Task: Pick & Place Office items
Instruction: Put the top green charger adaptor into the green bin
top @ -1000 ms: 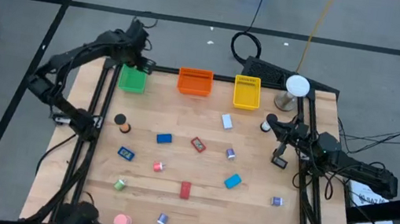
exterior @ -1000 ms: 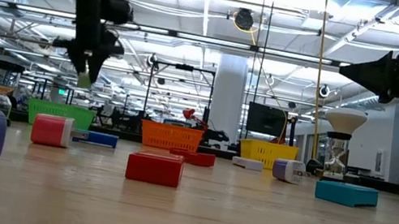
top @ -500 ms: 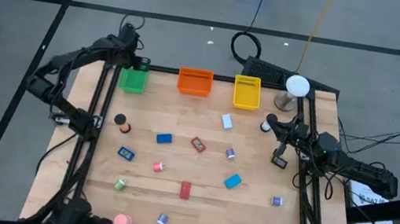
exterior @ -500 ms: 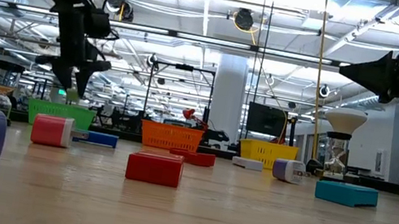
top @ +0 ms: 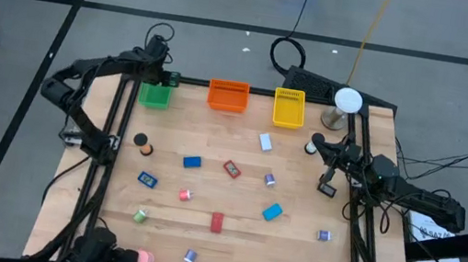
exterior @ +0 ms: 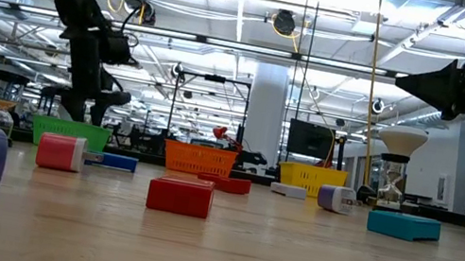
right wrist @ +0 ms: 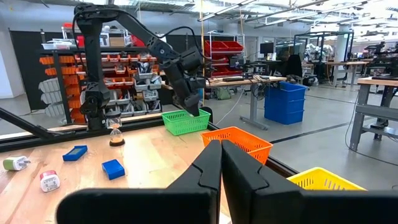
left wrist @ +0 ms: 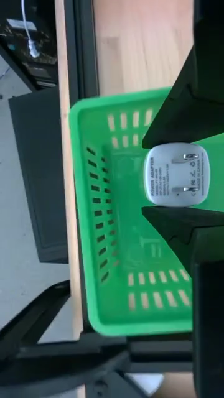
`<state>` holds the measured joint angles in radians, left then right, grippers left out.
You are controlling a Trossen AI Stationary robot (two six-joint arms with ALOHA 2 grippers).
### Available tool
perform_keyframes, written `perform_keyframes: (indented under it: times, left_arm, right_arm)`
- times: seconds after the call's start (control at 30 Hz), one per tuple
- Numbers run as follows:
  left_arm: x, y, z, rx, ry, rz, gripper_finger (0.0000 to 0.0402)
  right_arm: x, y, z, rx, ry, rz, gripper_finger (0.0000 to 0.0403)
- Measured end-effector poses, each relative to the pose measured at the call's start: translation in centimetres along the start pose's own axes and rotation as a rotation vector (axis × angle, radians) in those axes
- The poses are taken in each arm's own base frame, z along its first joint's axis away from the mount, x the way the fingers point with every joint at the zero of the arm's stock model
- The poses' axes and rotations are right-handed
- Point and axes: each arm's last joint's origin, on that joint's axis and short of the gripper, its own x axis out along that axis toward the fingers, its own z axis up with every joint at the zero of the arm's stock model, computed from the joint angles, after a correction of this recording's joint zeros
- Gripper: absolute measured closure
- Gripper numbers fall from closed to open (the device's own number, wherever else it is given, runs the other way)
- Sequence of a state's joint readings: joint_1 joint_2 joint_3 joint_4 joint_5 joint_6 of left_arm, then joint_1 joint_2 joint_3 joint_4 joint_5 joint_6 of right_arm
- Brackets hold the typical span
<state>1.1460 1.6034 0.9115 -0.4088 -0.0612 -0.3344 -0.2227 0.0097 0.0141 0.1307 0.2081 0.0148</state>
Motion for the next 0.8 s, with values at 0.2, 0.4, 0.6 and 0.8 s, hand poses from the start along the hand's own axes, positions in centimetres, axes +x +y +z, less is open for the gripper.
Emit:
perform_keyframes:
  times: [0.2, 0.4, 0.6, 0.8]
  left_arm:
    - [1.06, 0.07, 0.03, -0.002, 0.028, -0.006, 0.0257]
    - [1.03, -0.04, 0.26, 0.010, 0.004, -0.017, 0.0256]
    - [1.03, -0.02, 0.20, 0.013, 0.010, -0.014, 0.0246]
    - [1.03, 0.02, 0.09, 0.018, 0.021, -0.010, 0.0210]
  right_arm:
    - [0.00, 0.00, 0.00, 0.000, 0.000, 0.000, 0.0399]
    - [0.00, 0.00, 0.00, 0.000, 0.000, 0.000, 0.0399]
    - [0.00, 0.00, 0.00, 0.000, 0.000, 0.000, 0.0399]
    - [0.00, 0.00, 0.00, 0.000, 0.000, 0.000, 0.0399]
